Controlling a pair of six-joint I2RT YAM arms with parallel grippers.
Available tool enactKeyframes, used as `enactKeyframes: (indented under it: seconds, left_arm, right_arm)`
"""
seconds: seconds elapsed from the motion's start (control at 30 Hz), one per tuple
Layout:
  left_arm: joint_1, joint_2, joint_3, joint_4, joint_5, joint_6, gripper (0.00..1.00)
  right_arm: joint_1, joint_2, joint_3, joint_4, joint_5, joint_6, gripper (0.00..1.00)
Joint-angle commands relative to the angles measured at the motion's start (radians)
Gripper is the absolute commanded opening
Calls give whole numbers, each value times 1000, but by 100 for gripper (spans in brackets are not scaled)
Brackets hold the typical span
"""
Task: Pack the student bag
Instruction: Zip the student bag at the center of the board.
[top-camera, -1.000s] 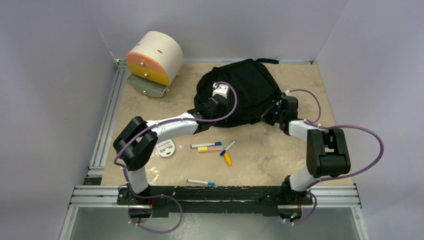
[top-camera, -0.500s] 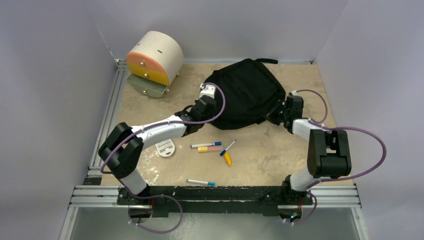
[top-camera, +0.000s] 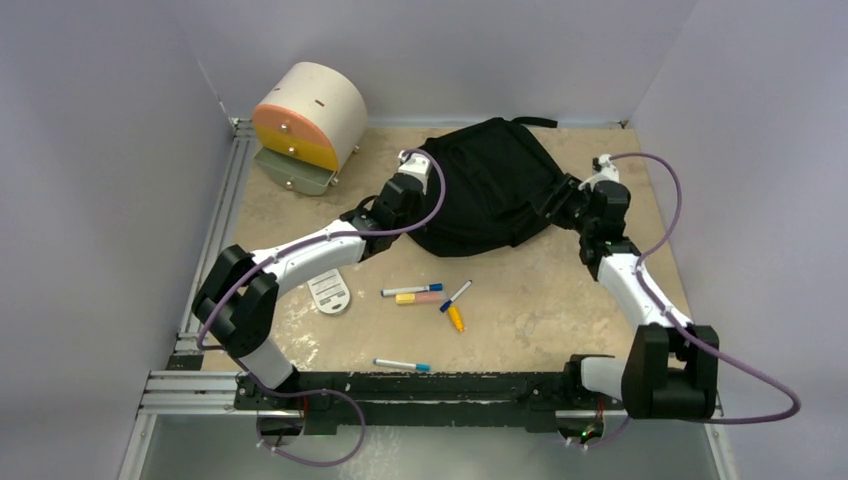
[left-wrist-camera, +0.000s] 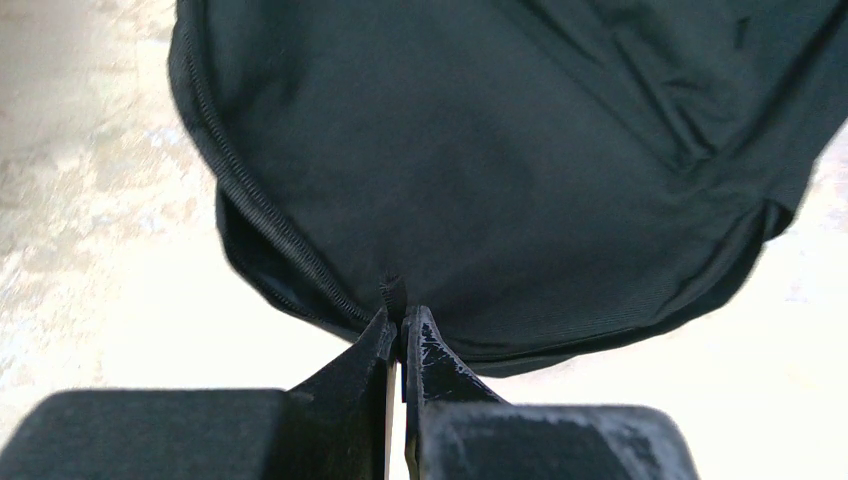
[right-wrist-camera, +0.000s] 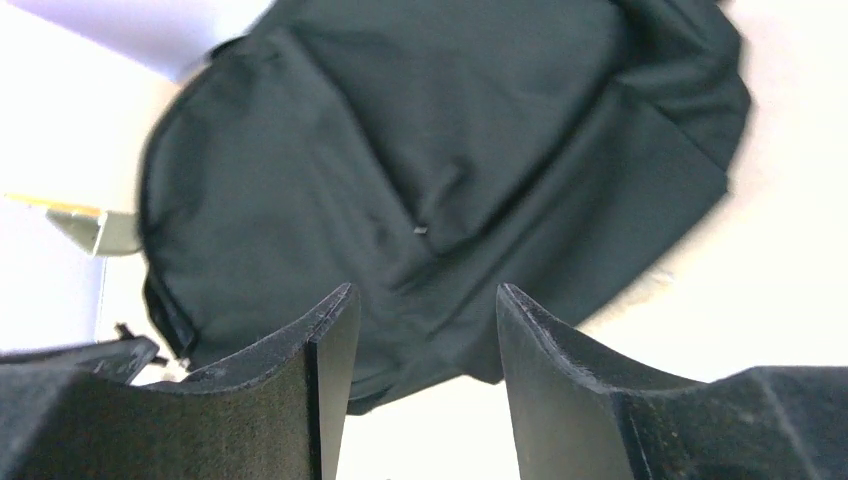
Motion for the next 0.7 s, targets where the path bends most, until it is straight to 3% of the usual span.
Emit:
enactKeyframes:
  seconds: [0.0,0.1,0.2,0.4,0.67]
  left_arm:
    - [7,-10,78,28,82,38,0]
    - [7,-6,86,21,102,20,0]
    - [9,-2,96,-3,99,1,0]
    - [9,-20,76,-29,87,-44,0]
    - [10,-52,41,-30,67,-81,0]
  right_arm:
    - [155,-59,24,87,-65,-160,54]
    - [299,-38,18,175,-130,-246,51]
    - [417,-43,-59,380,-115,-329,51]
    - [487,-13,-274,869,-280,-574,57]
    - [542,143,-85,666,-354,-840,57]
